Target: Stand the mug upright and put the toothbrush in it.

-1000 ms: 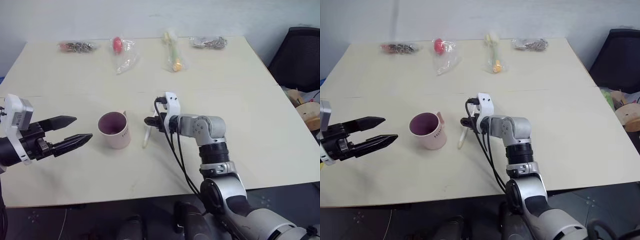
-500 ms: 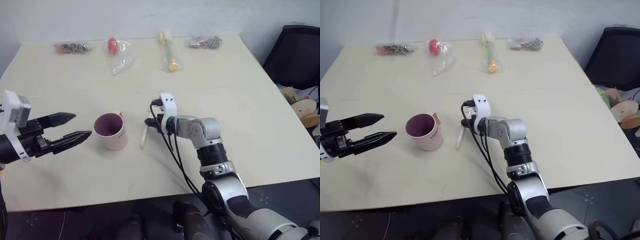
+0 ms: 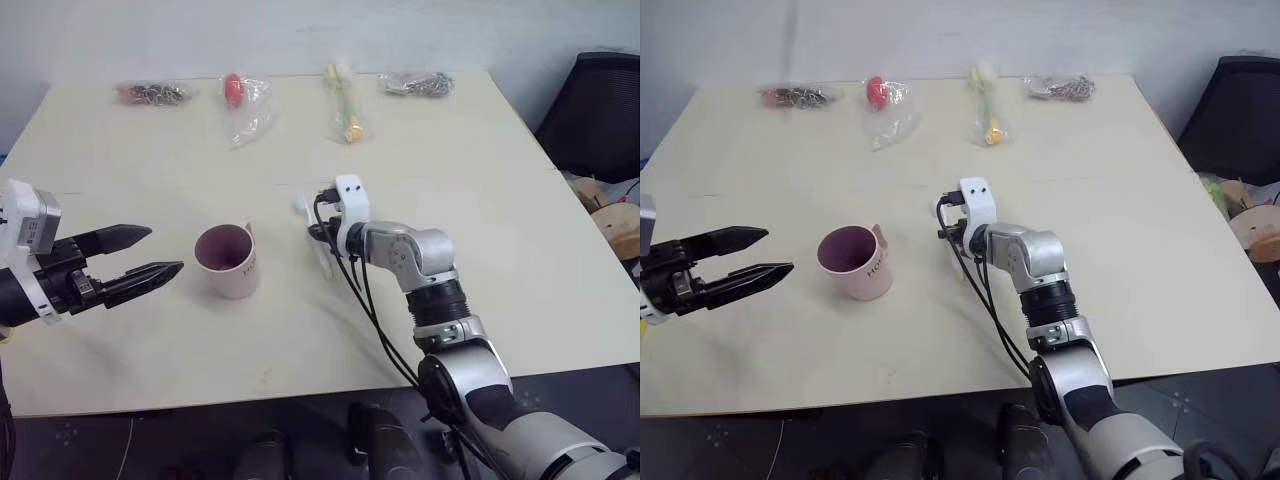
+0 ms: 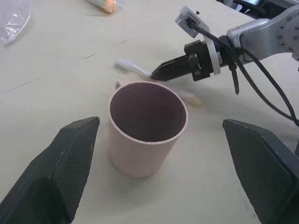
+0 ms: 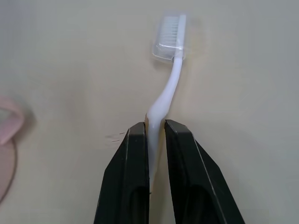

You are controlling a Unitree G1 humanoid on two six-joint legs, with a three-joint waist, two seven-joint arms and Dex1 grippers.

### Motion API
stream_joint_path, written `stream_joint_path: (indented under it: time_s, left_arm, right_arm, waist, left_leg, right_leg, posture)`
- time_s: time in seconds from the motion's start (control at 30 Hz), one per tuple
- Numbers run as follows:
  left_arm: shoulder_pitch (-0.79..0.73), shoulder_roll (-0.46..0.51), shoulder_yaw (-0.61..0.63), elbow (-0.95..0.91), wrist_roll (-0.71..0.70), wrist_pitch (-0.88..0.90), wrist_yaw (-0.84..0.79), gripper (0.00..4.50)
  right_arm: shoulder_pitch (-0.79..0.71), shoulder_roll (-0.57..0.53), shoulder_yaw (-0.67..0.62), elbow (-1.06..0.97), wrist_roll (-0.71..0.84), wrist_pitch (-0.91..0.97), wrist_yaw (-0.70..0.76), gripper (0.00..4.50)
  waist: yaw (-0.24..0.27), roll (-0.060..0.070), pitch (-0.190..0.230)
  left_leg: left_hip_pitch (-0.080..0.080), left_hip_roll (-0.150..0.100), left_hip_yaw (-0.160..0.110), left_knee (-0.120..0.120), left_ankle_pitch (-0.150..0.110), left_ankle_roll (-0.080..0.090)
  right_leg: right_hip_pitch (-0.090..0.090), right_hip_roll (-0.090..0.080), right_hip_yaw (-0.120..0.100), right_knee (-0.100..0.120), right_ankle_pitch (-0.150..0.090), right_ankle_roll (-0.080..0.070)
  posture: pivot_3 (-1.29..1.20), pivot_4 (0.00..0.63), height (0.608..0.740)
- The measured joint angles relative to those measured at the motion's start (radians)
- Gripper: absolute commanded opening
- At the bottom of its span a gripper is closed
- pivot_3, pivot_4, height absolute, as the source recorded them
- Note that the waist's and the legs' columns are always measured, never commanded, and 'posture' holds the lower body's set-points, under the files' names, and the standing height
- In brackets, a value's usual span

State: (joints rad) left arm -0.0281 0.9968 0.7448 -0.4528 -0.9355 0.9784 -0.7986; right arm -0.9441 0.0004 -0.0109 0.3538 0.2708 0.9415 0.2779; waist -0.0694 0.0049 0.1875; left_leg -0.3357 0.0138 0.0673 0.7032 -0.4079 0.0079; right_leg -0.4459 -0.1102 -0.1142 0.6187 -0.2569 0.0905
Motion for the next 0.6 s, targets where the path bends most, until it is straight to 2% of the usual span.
stream_joint_path:
  time_s: [0.13,0.33,0.47,0.6]
  left_arm:
    - [-0.001,0.000,0.000,0.010,0.000,-0.005,0.000,4.50]
    - [0.037,-0.010,0.006,0.014,-0.001,-0.006,0.004,4.50]
    - [0.061,-0.012,0.056,0.006,-0.006,-0.003,0.013,4.50]
    - [0.097,-0.012,0.087,-0.017,-0.018,0.008,0.022,4.50]
  right_arm:
    - [-0.043,0.044,-0.035,-0.076,0.068,-0.065,0.051,0.28]
    - [-0.086,0.187,-0.070,-0.141,0.160,-0.209,0.092,0.28]
    - [-0.098,0.199,-0.012,-0.100,0.168,-0.293,0.101,0.28]
    - [-0.091,0.200,0.100,-0.045,0.127,-0.417,0.121,0.28]
  waist:
    - [-0.013,0.001,0.000]
    - [-0.018,0.001,0.001]
    - [-0.012,0.001,0.000]
    - [-0.017,0.001,0.000]
  left_leg:
    - [0.000,0.001,0.000,-0.002,0.000,-0.001]
    - [0.000,0.001,0.000,-0.004,0.001,-0.002]
    - [0.000,0.000,-0.001,-0.003,0.001,-0.001]
    - [0.000,0.000,-0.001,-0.004,0.001,-0.002]
  right_leg:
    - [-0.001,0.001,0.000,0.000,0.000,0.000]
    - [-0.002,0.002,-0.001,0.000,0.000,-0.001]
    - [-0.001,0.000,-0.001,0.000,-0.001,-0.001]
    - [-0.001,0.001,-0.001,0.000,-0.001,-0.001]
  posture:
    - [0.00,0.150,0.740]
    - [0.00,0.150,0.740]
    - [0.00,0.150,0.740]
    - [0.00,0.150,0.740]
